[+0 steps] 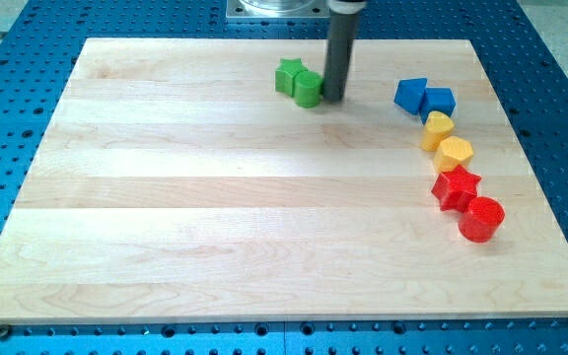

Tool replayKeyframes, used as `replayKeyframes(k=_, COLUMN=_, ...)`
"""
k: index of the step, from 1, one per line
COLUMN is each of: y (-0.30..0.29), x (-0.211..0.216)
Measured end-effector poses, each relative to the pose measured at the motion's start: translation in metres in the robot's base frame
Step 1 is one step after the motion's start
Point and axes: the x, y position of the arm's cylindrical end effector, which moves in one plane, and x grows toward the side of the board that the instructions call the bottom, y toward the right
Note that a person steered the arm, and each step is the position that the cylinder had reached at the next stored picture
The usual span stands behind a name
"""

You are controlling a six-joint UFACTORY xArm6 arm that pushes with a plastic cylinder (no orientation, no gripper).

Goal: Move the red circle to the bottom left of the red star

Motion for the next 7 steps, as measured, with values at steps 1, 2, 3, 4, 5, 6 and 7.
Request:
replayKeyframes(k=1, y=-0.017, x=0.012)
replayKeyframes(k=2, y=-0.017, x=0.076)
replayKeyframes(k=3, y=-0.017, x=0.144)
replayKeyframes(k=4, y=-0.015, x=0.164)
replayKeyframes(k=5, y=-0.015, x=0.169)
replayKeyframes(k=6, y=0.015, x=0.215)
replayKeyframes(k=7, y=0.121, x=0.241)
